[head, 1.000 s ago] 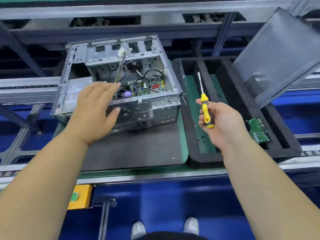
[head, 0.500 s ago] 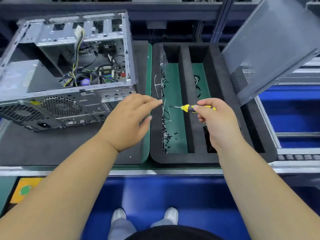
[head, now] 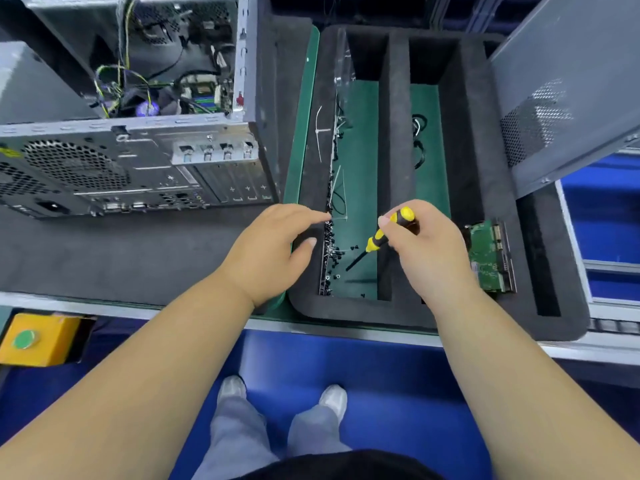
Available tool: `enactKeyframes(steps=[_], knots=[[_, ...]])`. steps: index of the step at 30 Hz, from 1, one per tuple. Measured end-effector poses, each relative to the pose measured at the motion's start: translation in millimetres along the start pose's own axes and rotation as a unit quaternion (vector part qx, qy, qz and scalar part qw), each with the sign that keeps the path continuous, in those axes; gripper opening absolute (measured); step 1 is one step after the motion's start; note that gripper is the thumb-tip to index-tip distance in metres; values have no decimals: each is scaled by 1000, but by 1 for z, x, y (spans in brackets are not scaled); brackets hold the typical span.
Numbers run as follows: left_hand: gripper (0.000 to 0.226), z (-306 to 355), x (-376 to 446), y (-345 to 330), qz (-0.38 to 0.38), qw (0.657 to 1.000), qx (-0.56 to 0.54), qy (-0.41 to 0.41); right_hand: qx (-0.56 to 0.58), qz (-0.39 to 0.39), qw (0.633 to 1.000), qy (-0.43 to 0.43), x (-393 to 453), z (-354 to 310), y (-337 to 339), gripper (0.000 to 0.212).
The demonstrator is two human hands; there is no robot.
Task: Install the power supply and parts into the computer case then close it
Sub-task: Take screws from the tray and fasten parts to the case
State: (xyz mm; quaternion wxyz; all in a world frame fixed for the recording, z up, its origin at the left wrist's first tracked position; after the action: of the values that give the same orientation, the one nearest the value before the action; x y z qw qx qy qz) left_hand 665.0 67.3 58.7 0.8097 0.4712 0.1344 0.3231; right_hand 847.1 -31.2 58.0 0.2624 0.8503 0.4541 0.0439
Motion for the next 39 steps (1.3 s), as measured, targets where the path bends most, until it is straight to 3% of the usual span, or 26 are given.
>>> enactKeyframes(steps=[5, 11, 21, 33, 39], knots=[[36, 1, 11, -13, -8, 1000, -19, -1, -73, -41, 996, 32, 8, 6, -12, 14], [32, 2, 23, -22, -11, 1000, -17, -11, -50, -99, 993, 39, 7, 10, -27, 12], [32, -6, 30, -22, -15, 998, -64, 12, -108, -164, 977, 84, 2, 1, -57, 11], [33, -8, 29, -19, 1, 995, -100, 11, -96, -135, 982, 96, 5, -10, -43, 12], [32, -6, 26, -21, -14, 992, -117, 45, 1, -76, 995, 70, 9, -25, 0, 7]])
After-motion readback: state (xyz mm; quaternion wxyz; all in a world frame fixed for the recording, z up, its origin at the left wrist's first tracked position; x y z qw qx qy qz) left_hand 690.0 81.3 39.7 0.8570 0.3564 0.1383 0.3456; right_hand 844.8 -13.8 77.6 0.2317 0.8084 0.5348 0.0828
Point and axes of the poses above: each hand's wrist, its own x-axis towards the middle knuckle, its own y-axis out of the back of the hand, z = x × y, the point moved 8 cm from there along x, towards the middle knuckle, and after that the axes turned 1 degree about x, right-handed, at the moved point
